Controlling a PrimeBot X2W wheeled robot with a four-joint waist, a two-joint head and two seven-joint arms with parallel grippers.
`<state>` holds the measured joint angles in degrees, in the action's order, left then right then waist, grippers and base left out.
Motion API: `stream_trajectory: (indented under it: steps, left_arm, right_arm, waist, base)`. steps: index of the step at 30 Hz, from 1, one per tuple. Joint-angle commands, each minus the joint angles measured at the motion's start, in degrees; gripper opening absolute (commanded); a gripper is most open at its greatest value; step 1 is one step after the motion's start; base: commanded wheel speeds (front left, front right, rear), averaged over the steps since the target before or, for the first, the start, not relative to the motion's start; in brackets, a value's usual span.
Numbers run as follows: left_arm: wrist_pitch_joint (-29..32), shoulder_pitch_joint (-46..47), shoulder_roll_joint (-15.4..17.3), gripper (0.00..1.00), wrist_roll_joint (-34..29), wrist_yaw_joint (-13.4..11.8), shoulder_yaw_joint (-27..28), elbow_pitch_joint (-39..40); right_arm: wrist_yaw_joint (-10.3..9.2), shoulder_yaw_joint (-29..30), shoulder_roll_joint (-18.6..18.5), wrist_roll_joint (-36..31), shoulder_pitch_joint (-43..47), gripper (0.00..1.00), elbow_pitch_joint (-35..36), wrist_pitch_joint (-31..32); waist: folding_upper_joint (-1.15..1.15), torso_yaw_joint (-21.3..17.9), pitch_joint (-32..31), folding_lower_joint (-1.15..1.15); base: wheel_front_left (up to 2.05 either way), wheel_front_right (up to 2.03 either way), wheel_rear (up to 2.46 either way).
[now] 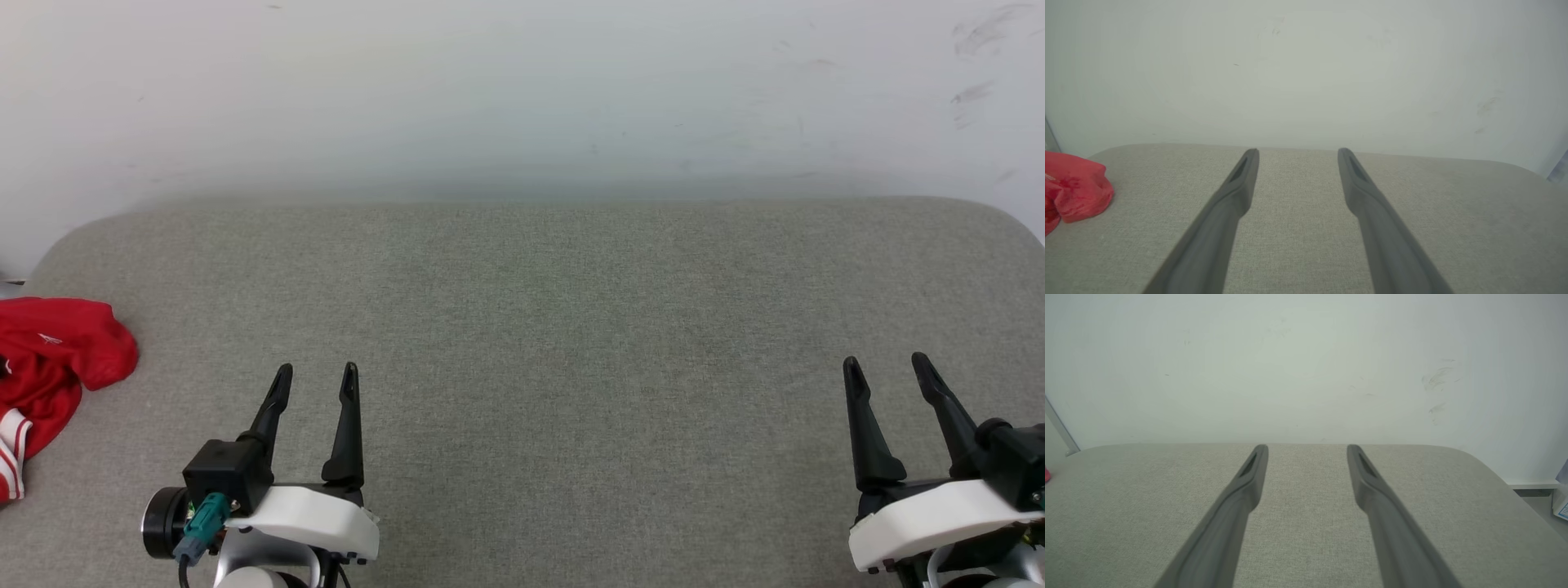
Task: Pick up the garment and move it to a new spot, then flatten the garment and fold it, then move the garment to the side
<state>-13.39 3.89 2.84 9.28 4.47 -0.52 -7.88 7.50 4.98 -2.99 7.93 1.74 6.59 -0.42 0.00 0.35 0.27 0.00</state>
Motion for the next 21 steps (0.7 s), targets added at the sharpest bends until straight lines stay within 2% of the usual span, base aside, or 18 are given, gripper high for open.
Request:
stream_trajectory:
  steps: [1, 12, 21]
  left_arm:
    - [-0.58, -0.03, 0.06, 1.00, -1.08, -0.28, -0.12, 0.02]
    - [-1.57, 0.39, 0.06, 1.00, -2.76, 0.26, -0.23, -0.74]
    - [-1.84, 1.17, 0.05, 1.00, -2.42, -0.05, -0.14, -1.49]
  right_arm:
    - [-0.02, 0.09, 0.16, -0.93, 0.58, 1.00, 0.56, -0.14]
    - [-0.02, 0.39, 0.18, -3.55, 0.92, 1.00, 0.98, -0.66]
    - [-0.03, 0.16, 0.18, -3.44, 0.60, 1.00, 1.07, -0.77]
  waist:
    - [0.00, 0.03, 0.01, 0.00]
    - [0.00, 0.76, 0.14, 0.00]
    - [0.00, 4.88, 0.11, 0.00]
  base:
    - [0.00, 0.00, 0.00]
    - [0.00, 0.00, 0.00]
    - [0.00, 0.00, 0.00]
